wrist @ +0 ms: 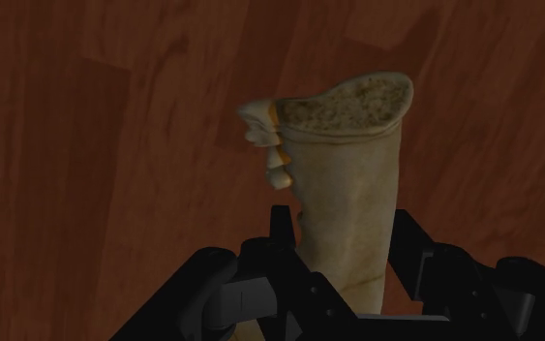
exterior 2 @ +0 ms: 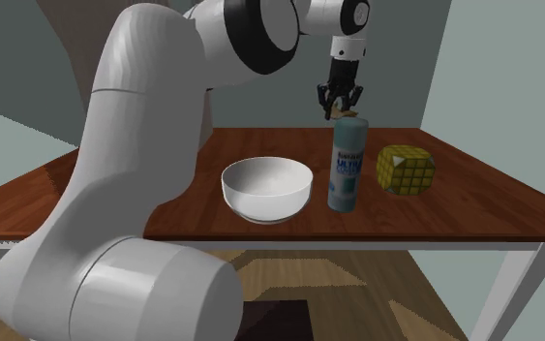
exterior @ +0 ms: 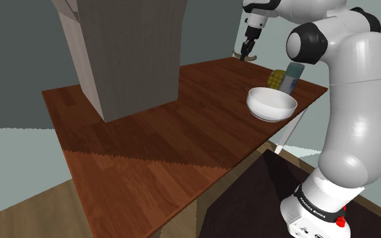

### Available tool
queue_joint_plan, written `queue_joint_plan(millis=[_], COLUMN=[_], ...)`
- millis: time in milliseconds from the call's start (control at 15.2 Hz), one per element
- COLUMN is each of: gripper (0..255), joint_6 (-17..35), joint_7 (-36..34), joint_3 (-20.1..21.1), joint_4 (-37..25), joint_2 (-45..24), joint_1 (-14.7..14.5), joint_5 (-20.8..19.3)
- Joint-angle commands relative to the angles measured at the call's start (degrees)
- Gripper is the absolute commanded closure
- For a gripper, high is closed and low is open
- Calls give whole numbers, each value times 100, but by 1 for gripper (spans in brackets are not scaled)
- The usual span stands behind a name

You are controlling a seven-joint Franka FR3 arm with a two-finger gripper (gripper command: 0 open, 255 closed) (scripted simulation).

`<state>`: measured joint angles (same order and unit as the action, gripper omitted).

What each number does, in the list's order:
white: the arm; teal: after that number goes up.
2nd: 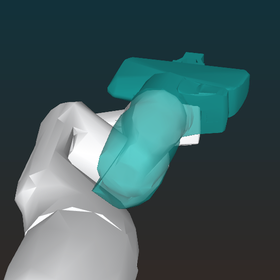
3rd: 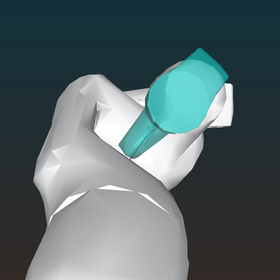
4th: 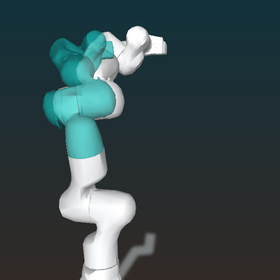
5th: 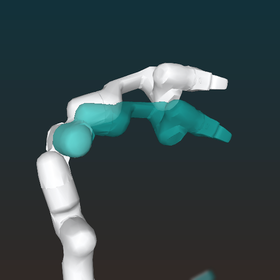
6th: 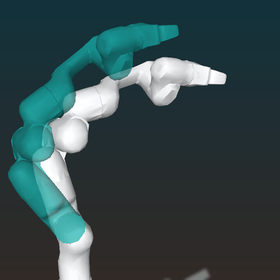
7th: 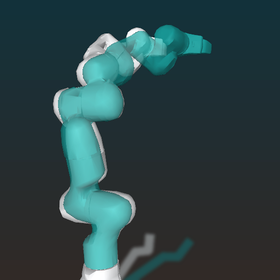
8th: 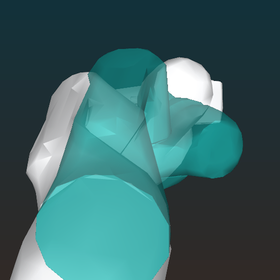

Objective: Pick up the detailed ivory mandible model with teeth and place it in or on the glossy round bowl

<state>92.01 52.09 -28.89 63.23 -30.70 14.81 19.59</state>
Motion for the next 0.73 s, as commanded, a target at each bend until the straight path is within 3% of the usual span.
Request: queue_joint_plan(millis=[0, 132, 396, 660], gripper=[255, 255, 255, 255], joint_6=[-207, -405, 381, 859], joint_7=[-29, -56, -138, -458], joint_3=[10, 21, -180, -198], joint_4=[-287, -564, 1547, 3031], joint_2=[-79, -151, 1255, 2450], joint_1=[71, 142, -630, -1101], joint_5=[28, 56, -513, -1113])
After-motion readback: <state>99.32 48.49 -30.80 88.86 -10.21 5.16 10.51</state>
